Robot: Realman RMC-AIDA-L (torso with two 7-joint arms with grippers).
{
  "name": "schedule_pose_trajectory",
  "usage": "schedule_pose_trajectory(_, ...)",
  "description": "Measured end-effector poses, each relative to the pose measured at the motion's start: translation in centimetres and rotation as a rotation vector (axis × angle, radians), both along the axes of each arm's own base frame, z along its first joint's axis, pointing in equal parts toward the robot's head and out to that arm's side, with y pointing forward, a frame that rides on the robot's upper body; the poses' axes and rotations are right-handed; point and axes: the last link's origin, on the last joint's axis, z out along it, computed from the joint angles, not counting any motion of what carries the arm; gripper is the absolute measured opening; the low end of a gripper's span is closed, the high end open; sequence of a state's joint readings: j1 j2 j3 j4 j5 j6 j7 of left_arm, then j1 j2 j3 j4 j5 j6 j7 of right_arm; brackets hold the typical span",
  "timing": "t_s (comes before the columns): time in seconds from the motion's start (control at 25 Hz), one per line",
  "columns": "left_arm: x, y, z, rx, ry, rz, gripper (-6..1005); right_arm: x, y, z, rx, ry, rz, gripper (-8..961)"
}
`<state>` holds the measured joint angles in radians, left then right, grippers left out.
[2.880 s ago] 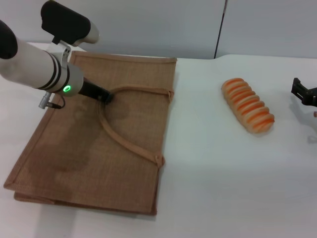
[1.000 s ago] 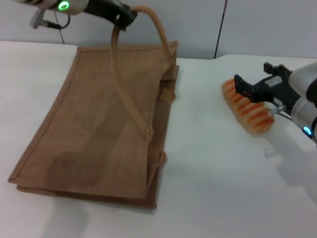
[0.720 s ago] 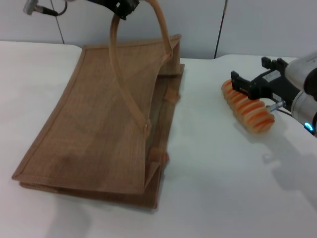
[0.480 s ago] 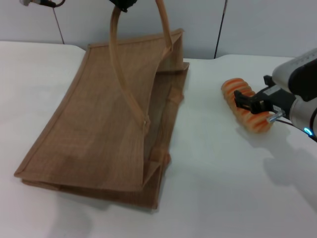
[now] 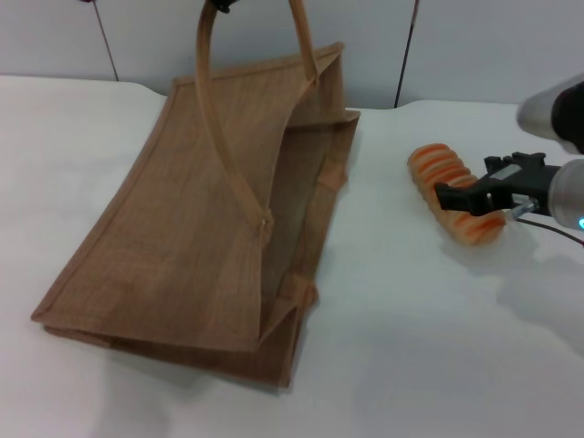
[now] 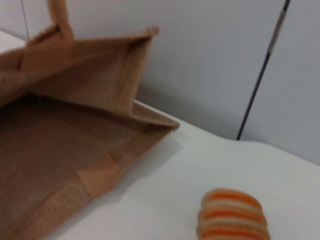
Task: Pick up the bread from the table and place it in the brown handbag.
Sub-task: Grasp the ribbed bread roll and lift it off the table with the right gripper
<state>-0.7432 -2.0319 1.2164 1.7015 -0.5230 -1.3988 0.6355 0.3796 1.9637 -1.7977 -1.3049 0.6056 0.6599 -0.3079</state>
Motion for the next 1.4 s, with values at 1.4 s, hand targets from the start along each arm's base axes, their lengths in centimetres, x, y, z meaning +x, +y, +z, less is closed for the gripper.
schedule_pose_trajectory(1.4,1.5,-1.0,0.8,0.019,0.018,-0.030,122,2.4,2.6,-1.3,-0.115,-0.017,-0.095,830)
